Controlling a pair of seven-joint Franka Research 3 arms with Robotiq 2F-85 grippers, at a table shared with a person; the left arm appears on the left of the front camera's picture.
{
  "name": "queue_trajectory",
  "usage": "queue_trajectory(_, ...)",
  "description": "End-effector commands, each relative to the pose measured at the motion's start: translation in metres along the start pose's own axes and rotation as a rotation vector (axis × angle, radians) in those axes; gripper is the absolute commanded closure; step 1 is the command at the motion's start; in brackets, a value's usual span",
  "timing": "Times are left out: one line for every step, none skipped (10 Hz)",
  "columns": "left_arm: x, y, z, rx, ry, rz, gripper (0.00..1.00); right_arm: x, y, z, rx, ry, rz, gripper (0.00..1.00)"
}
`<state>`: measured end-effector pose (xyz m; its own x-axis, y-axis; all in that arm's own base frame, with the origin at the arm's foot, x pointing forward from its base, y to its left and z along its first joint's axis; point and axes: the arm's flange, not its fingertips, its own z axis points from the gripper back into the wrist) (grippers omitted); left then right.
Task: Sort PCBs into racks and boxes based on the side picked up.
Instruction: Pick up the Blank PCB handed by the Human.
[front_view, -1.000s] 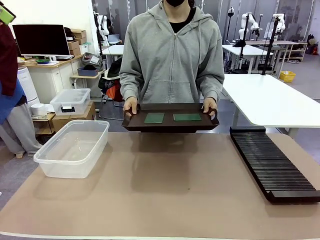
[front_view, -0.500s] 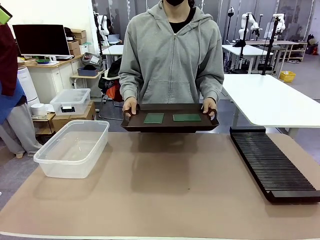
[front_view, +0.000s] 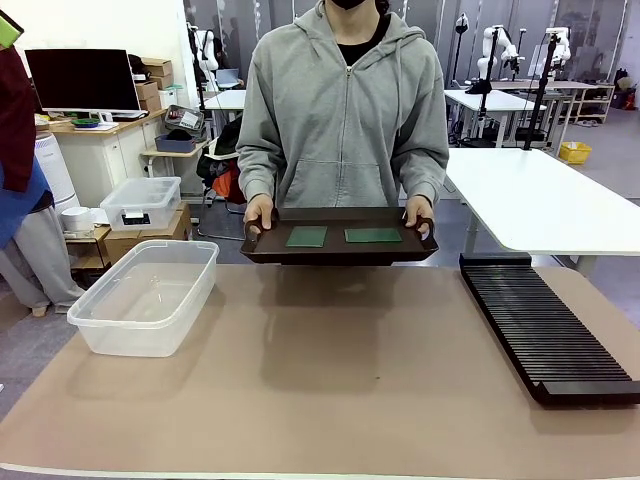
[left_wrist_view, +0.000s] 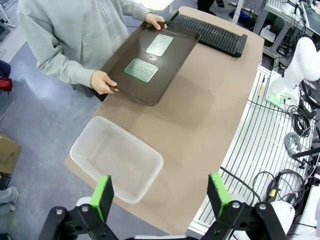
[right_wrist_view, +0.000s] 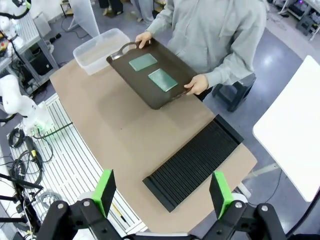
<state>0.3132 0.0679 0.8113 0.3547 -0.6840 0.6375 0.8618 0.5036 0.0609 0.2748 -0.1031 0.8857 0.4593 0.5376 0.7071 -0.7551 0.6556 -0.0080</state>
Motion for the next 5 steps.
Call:
queue_trajectory(0.0008,0.0009,-0.0003,0.003,-0.010,0.004,0.00,0.0014,-0.0062,0.0033,0.002,-0.058,0.015,0.00)
queue_trajectory(0.0008,0.0009,-0.0003,0.003,-0.010,0.004,0.00,0.0012,-0.0064,0.0050,-0.002,-0.064,0.014,0.00)
queue_trajectory(0.0008,0.0009,-0.0003,0.003,-0.010,0.004,0.00,0.0013,-0.0055,0.0064,-0.008,-0.071,0.017,0.00)
queue_trajectory(0.0008,0.0009,-0.0003,0.003,-0.010,0.004,0.00,0.0012,-0.0035,0.0081,-0.009,-0.074,0.018,0.00)
queue_trajectory(0.0008,0.0009,-0.0003,0.003,-0.010,0.004,0.00,0.0011,-0.0017,0.0094,-0.021,-0.077,0.016,0.00)
